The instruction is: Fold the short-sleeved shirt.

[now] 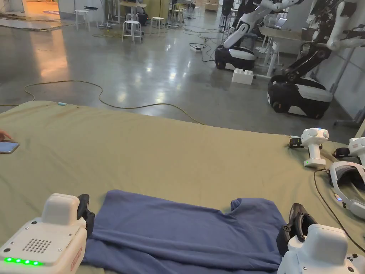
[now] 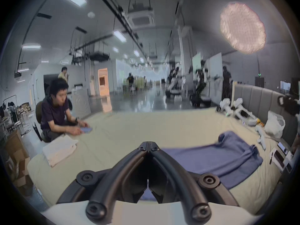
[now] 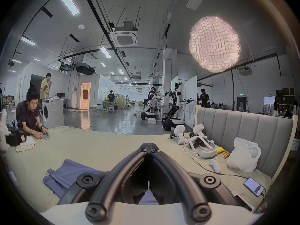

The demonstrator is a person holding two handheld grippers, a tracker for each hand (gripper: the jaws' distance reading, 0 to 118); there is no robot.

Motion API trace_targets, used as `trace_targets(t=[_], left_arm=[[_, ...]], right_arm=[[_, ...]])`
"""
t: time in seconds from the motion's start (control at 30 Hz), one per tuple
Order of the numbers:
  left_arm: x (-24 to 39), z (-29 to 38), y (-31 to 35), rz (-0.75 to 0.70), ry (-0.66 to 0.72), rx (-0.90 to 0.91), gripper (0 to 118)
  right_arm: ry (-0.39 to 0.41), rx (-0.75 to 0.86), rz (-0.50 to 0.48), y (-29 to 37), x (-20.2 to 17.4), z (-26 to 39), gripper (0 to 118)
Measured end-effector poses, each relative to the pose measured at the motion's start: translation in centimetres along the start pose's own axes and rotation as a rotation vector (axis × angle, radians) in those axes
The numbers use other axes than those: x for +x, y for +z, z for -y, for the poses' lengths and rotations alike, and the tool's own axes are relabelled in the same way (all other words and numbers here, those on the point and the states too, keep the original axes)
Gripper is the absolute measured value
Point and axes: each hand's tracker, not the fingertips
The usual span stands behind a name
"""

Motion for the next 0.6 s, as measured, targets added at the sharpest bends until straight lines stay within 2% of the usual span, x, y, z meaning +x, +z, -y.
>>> trace_targets(t=[0.1, 0.27, 0.3, 0.33, 0.37, 0.4, 0.47, 0.6], left_arm=[[-1.3, 1.3, -4.0, -0.006, -0.005, -0.202, 0], [-3.2, 3.0, -9.5, 0.039, 0.023, -0.433, 2], [-3.6, 3.3, -10.6, 0.067, 0.037, -0.496, 11], [-3.8, 3.6, -11.7, 0.095, 0.058, -0.555, 33], [-4.0, 4.1, -12.7, 0.090, 0.089, -0.611, 51], [-4.3, 4.6, -13.5, 0.100, 0.127, -0.668, 58], [-4.6, 5.8, -15.2, 0.047, 0.148, -0.741, 58], [-3.8, 8.4, -17.3, 0.029, 0.096, -0.904, 58]], right_arm=[[-0.004, -0.024, 0.000, -0.1, 0.2, 0.5, 0], [0.006, -0.064, -0.001, -0.1, 0.6, 1.7, 0], [0.007, -0.071, -0.002, -0.1, 0.8, 1.9, 0], [0.007, -0.077, -0.002, -0.1, 0.9, 2.0, 0], [0.012, -0.086, 0.001, -0.1, 0.9, 2.1, 0], [0.014, -0.091, 0.002, -0.1, 1.0, 2.3, 0], [0.019, -0.108, 0.006, -0.3, 1.2, 2.6, 0], [0.024, -0.146, 0.015, -0.6, 1.7, 3.2, 0]])
